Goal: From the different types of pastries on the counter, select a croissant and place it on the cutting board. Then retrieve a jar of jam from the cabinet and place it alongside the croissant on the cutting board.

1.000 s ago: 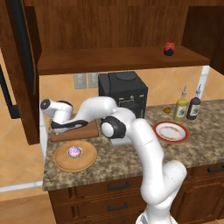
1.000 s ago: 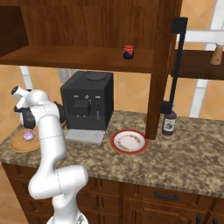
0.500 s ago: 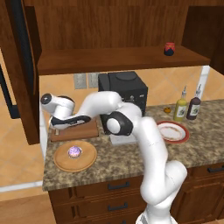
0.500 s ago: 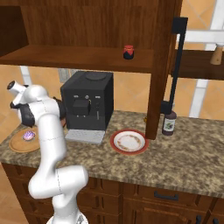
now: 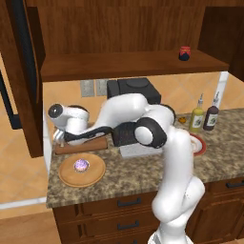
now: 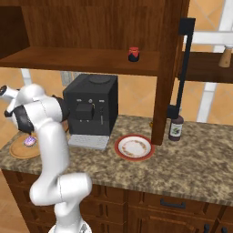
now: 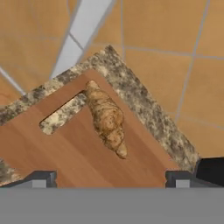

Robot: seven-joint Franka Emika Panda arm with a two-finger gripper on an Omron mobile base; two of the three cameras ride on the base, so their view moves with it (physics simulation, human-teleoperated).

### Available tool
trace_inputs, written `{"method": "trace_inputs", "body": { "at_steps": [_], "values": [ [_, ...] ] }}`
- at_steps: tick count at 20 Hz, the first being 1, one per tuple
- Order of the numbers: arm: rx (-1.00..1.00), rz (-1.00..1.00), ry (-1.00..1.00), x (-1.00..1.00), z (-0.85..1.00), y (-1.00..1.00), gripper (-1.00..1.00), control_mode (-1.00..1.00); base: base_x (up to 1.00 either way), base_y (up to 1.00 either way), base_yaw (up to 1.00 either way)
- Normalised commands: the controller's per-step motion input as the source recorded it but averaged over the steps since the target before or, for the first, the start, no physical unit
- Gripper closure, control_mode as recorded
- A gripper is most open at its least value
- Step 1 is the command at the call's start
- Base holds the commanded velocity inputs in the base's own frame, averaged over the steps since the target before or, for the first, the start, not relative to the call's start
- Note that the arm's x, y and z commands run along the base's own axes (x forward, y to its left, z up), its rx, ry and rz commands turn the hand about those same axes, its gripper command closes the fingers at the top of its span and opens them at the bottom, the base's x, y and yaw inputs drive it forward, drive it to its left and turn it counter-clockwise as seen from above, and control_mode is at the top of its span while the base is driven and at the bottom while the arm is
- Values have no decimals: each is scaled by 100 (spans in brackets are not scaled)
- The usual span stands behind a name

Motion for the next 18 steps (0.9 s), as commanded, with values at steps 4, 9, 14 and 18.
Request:
{"method": "trace_inputs", "body": {
  "at_steps": [4, 9, 14, 18],
  "values": [
    [24, -26, -22, -83, 38, -37, -100, -100, 0, 0, 0],
    [28, -38, -29, -58, 56, -36, -100, -100, 0, 0, 0],
    [28, -35, -27, -73, 67, -32, -100, -100, 0, 0, 0],
    [25, -17, -29, -62, 82, -32, -100, -100, 0, 0, 0]
  ]
}}
